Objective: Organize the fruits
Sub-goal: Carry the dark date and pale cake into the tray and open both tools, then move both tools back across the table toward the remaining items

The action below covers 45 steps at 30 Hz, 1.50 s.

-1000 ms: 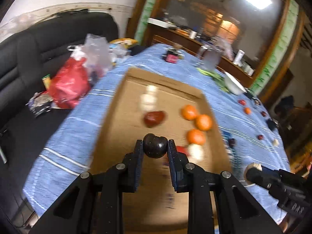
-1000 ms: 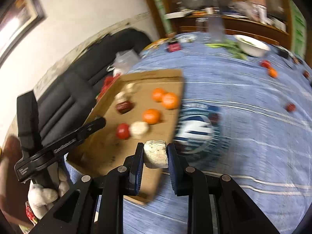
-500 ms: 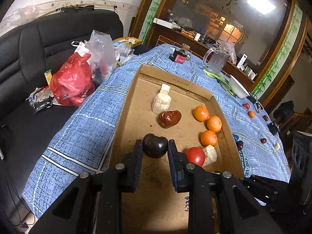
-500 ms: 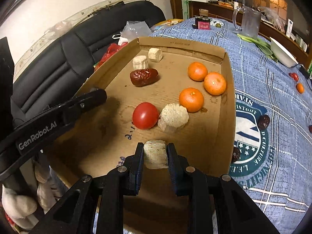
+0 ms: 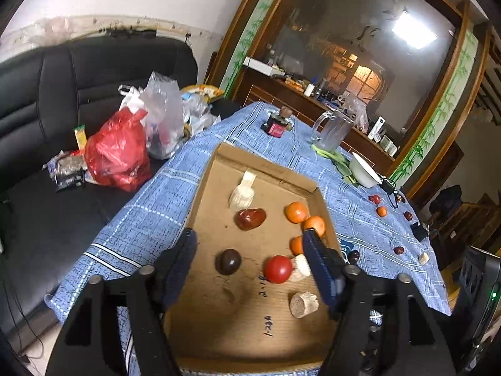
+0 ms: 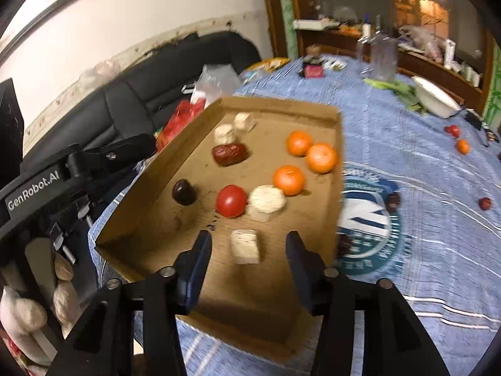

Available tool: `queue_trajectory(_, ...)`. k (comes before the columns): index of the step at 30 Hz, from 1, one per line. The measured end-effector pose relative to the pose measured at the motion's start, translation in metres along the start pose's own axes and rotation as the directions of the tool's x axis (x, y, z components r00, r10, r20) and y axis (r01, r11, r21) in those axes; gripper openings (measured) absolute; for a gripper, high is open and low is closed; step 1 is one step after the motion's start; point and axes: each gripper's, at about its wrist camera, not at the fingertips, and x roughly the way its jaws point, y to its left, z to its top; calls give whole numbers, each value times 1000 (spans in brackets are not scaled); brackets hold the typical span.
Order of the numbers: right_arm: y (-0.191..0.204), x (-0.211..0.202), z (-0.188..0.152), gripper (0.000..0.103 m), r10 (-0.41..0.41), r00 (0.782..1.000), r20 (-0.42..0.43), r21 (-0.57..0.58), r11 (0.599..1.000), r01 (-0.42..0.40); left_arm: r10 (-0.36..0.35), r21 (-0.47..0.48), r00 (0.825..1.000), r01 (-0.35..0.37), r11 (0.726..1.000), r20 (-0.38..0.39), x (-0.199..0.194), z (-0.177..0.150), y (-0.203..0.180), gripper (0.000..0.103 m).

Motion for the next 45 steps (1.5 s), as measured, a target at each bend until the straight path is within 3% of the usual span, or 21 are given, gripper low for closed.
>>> queue_trajectory(10, -66, -46, -22, 63, -92, 993, 71, 171, 982, 78, -61, 224, 998, 60, 973, -3, -23, -18, -92, 80)
queue_trajectory(21, -117, -103, -50, 72, -191, 966, 173, 285, 949, 136, -56, 474, 998, 38, 880, 24, -45, -59, -191, 81)
queue_trajectory(37, -139, -116, -64, 74, -204, 960, 193, 321, 938, 135, -1, 577, 999, -23, 817, 41, -44, -79, -224, 81)
queue_trajectory(45, -140, -114, -66, 74, -201, 961, 189, 321, 938, 133, 23, 582, 999, -47, 812, 48, -38, -82, -227, 81)
